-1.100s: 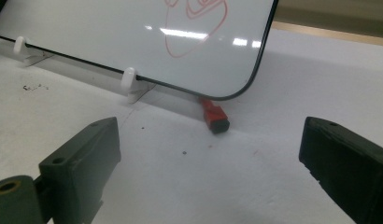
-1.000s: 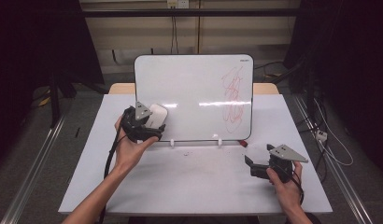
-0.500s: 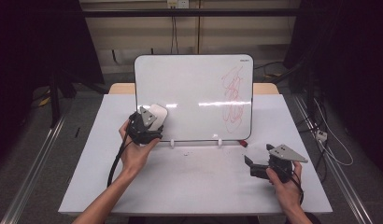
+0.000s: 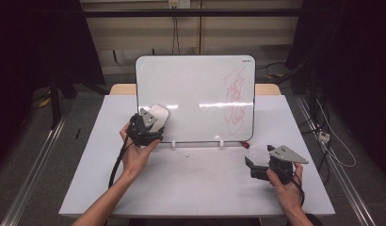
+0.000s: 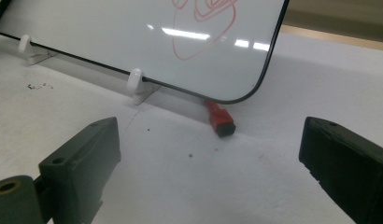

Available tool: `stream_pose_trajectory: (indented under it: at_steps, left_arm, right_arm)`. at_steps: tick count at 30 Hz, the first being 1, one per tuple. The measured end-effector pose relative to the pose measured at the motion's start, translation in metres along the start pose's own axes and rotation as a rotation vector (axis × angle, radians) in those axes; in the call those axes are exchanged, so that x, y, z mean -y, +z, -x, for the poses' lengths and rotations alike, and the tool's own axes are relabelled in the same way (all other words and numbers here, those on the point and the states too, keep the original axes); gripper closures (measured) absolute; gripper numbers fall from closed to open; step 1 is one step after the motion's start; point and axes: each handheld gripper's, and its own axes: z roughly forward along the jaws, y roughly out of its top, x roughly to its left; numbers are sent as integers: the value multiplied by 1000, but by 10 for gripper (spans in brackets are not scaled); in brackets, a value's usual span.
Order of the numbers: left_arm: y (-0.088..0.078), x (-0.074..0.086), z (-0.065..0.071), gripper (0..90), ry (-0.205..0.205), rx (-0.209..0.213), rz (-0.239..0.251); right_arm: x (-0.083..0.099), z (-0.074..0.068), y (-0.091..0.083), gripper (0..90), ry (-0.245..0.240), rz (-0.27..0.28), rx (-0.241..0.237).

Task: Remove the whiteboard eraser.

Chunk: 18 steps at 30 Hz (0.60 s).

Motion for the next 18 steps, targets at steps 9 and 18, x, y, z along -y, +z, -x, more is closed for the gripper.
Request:
stream_pose_trajectory:
  at_steps: [9,18]
  left_arm:
    - [0,1,-4,299,-14,24,14]
    - [-2,1,-9,302,-9,49,16]
  right_arm:
    - [0,1,1,55,7,-1,3]
    - [0,0,-1,55,5,0,5]
